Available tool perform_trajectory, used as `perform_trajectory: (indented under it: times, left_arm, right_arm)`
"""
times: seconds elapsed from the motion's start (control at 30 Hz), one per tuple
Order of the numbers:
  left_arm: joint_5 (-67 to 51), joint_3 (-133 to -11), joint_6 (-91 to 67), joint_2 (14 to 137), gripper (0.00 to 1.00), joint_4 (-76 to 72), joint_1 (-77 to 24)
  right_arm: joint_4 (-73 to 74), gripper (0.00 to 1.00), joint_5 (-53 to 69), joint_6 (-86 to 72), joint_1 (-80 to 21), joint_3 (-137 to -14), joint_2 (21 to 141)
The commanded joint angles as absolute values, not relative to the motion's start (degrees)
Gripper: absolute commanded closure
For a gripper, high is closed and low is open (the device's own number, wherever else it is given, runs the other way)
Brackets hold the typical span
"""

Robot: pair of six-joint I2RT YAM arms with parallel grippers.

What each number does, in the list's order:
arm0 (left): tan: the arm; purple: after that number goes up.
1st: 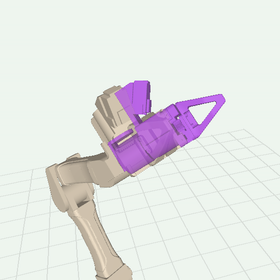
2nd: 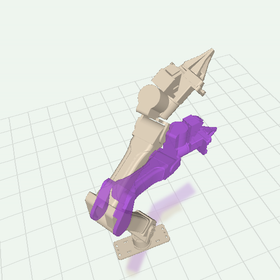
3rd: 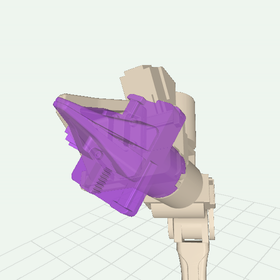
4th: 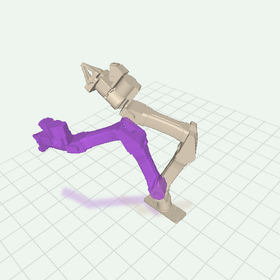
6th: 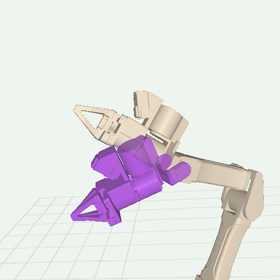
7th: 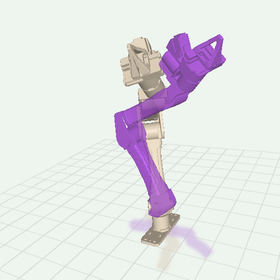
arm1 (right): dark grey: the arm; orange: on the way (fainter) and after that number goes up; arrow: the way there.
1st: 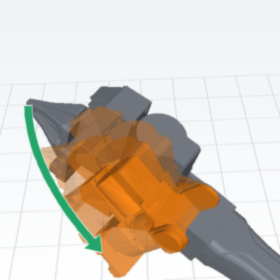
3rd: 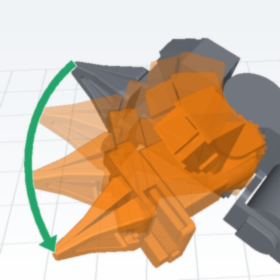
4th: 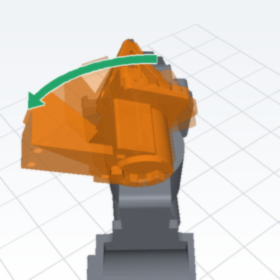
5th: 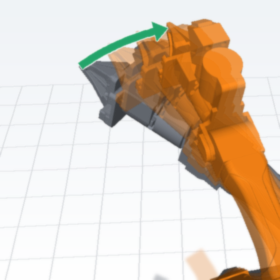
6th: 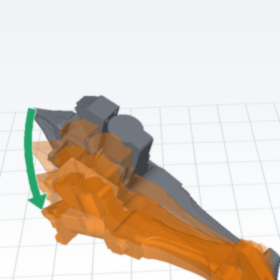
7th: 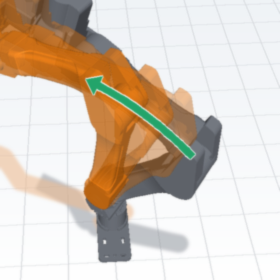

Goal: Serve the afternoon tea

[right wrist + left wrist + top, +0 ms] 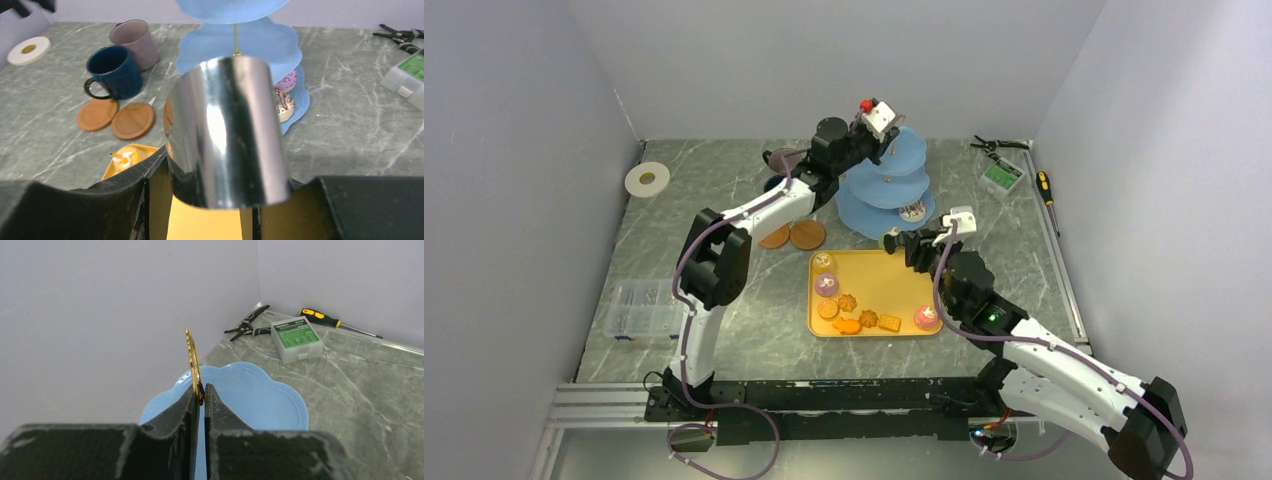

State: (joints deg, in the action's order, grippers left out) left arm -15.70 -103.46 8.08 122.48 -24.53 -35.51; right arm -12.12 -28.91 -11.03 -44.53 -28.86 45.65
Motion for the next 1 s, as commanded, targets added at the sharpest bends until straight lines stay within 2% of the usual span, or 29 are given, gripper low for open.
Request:
perform_trajectory:
  times: [0.0,0.27,0.6,0.67,0.77,0.9,0.97]
  left_arm:
    - [-10.21,-98.56,15.79,116.53,0.89,-36.51,-36.93]
    - [-7.8,-95.95,19.04,114.94,0.88,-39.24,-38.87]
    - [-2.39,-95.43,20.05,112.64,0.77,-36.74,-39.64]
    - [-2.61,-94.34,20.28,111.78,0.71,-37.26,-39.64]
    - [-3.5,-93.13,20.39,110.55,0.54,-37.63,-39.71]
    - [-4.19,-92.3,19.96,108.54,0.39,-35.74,-39.81]
    - [-3.79,-92.41,19.92,107.4,0.26,-32.36,-39.81]
  right_arm:
    - [-18.64,0.72,-27.58,-9.6,-40.31,-28.3,47.07]
    - [-25.42,0.73,-25.6,-8.46,-35.7,-26.5,52.49]
    - [-38.07,0.75,-23.77,-7.61,-31.73,-27.47,66.62]
    - [-40.5,0.75,-23.35,-7.77,-31.12,-27.96,69.91]
    - [-44.55,0.76,-23.59,-7.91,-30.54,-28.56,74.16]
    - [-46.09,0.76,-23.95,-8.1,-29.99,-29.73,76.41]
    - [-45.88,0.76,-23.91,-8.07,-29.91,-30.06,75.87]
